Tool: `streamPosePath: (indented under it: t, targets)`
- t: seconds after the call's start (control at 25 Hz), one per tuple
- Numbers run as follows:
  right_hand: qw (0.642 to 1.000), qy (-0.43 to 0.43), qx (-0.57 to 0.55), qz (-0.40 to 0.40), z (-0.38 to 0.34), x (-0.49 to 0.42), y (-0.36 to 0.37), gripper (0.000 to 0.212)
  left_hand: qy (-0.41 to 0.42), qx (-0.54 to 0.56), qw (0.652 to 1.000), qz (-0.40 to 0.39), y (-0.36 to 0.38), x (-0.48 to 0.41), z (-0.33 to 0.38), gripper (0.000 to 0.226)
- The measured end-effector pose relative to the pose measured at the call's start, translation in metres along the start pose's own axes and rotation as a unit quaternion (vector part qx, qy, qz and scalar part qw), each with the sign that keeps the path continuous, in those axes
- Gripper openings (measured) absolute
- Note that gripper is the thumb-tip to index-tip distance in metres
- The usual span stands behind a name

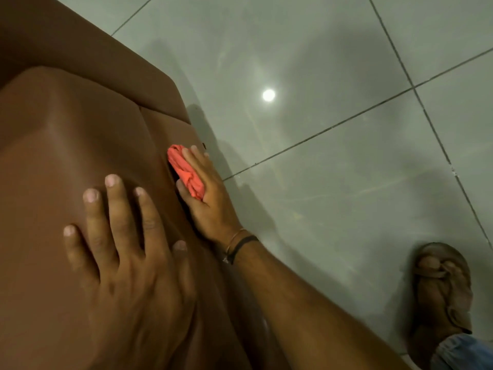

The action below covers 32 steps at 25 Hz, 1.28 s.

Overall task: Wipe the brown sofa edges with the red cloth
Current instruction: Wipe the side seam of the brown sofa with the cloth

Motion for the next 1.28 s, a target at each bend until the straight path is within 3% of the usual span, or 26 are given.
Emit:
streamPosePath:
  t: [0.16,0.32,0.48,0.6,0.76,0.92,1.04,1.16,1.28]
  targets:
    - [0.999,-0.016,0.036,-0.013,-0.015,-0.051,-0.006,0.062,-0.001,0.005,1.0,0.003,0.002,-0.004,0.002,0.082]
    - [0.998,0.054,0.013,-0.016,0.012,-0.012,-0.013,0.058,-0.006,0.011,1.0,-0.003,0.003,-0.002,0.003,0.084]
    - [0.999,0.005,0.045,-0.026,-0.017,-0.025,0.002,0.065,-0.005,0.004,1.0,0.002,0.005,-0.004,0.001,0.083]
    - [0.998,-0.051,0.028,-0.025,-0.014,-0.04,-0.01,0.057,-0.003,0.005,1.0,0.004,0.006,-0.004,0.001,0.086]
    - [0.998,0.053,-0.027,-0.031,0.031,0.026,-0.013,0.055,0.0,0.015,1.0,-0.006,0.005,-0.002,0.001,0.085]
    - [0.999,-0.002,-0.004,-0.039,-0.004,0.009,0.004,0.063,0.013,0.012,1.0,-0.007,0.001,-0.001,0.001,0.082]
    - [0.998,0.016,-0.049,-0.035,0.01,-0.009,-0.008,0.056,0.014,0.017,1.0,-0.011,-0.003,-0.003,0.0,0.081]
    - [0.997,0.069,-0.046,-0.01,0.052,0.058,-0.02,0.051,0.011,0.034,0.999,-0.032,-0.006,0.0,0.002,0.08]
    - [0.998,0.044,0.014,-0.034,0.048,0.105,-0.002,0.057,0.01,0.028,0.998,-0.047,-0.009,0.012,0.0,0.079]
Point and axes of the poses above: each hand's wrist, its own x-axis away from the middle knuckle, its own y-axis out of the palm, z = x × y, the point moved 9 cm from there along -x, towards the middle knuckle, and after that the axes turned 9 degrees about x, right-handed, at the moved point
